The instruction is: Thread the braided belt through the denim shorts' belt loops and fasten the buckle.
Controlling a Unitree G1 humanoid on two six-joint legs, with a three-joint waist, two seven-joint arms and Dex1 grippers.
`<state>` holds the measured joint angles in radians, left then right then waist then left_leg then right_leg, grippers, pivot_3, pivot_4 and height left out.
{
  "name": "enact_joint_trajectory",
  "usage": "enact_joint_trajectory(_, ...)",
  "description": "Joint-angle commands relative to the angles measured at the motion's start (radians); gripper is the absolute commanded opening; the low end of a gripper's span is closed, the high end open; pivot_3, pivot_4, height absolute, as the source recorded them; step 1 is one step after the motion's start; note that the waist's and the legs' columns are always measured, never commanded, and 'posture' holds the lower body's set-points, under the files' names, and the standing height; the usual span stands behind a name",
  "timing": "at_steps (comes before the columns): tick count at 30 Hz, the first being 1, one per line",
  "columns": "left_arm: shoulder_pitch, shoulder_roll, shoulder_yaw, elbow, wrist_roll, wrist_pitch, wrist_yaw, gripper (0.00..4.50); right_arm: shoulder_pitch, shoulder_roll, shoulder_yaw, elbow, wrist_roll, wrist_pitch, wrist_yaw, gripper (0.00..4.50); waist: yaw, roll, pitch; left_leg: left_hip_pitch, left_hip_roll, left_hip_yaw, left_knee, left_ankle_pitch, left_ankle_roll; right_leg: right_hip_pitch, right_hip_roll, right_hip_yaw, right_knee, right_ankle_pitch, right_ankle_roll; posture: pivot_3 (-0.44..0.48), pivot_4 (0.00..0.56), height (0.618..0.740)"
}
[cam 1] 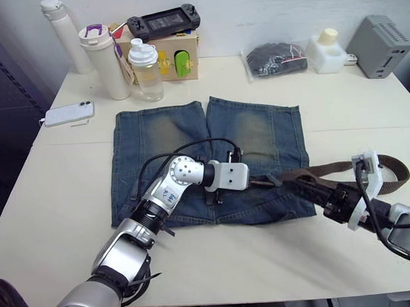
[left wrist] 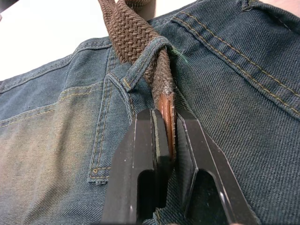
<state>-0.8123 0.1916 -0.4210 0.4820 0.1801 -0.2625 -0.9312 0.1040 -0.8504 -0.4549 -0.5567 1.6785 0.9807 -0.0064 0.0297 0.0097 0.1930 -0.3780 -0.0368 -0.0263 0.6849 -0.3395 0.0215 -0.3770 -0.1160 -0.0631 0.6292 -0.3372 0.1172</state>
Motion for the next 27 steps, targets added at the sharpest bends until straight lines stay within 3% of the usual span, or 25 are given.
enact_joint_trajectory(1, -0.001, -0.022, -0.011, -0.008, -0.015, -0.001, -0.01, 0.3, 0.015, -0.03, 0.037, -0.1, -0.126, -0.016, 0.081, 4.41, 0.0, 0.0, 0.0, 0.0, 0.0, 0.0, 0.0, 0.0, 0.0, 0.0, 0.0, 0.0, -0.001, 0.0, 0.0, 0.0, 0.15, 0.69)
enact_joint_trajectory(6, -0.035, 0.026, 0.04, -0.079, -0.063, 0.034, -0.066, 0.3, 0.02, -0.068, 0.157, -0.138, -0.431, -0.05, 0.136, 4.41, 0.005, -0.002, 0.001, 0.0, -0.001, 0.0, 0.0, 0.0, 0.0, 0.0, 0.0, 0.0, -0.001, 0.0, 0.001, 0.0, 0.15, 0.69)
enact_joint_trajectory(14, 0.0, 0.108, 0.083, -0.302, -0.136, 0.17, -0.116, 0.3, 0.044, -0.031, 0.239, -0.156, -0.632, -0.098, 0.213, 4.41, 0.002, -0.002, 0.001, 0.0, -0.001, -0.002, 0.001, 0.001, -0.001, 0.0, 0.0, 0.0, -0.001, 0.0, 0.001, 0.0, 0.15, 0.69)
enact_joint_trajectory(19, 0.034, 0.148, 0.091, -0.368, -0.153, 0.211, -0.126, 0.3, 0.123, -0.159, 0.297, -0.236, -0.989, -0.32, 0.406, 4.41, 0.003, -0.002, 0.001, 0.0, -0.002, -0.002, 0.001, 0.001, -0.001, 0.001, 0.001, 0.0, -0.001, 0.0, 0.001, 0.0, 0.15, 0.69)
enact_joint_trajectory(22, 0.046, 0.18, 0.086, -0.373, -0.142, 0.2, -0.132, 0.3, 0.206, -0.292, 0.358, -0.25, -1.238, -0.476, 0.522, 4.41, 0.003, -0.002, 0.001, 0.0, -0.003, -0.002, 0.001, 0.001, -0.001, 0.0, 0.002, 0.0, -0.001, 0.0, 0.001, 0.0, 0.15, 0.69)
enact_joint_trajectory(27, 0.067, 0.214, 0.089, -0.389, -0.126, 0.141, -0.11, 0.3, 0.178, -0.336, 0.503, -0.172, -1.587, -0.682, 0.542, 4.41, 0.0, -0.004, 0.002, 0.0, -0.002, -0.002, 0.001, 0.001, -0.001, 0.001, 0.001, -0.001, -0.001, 0.0, 0.001, 0.0, 0.15, 0.69)
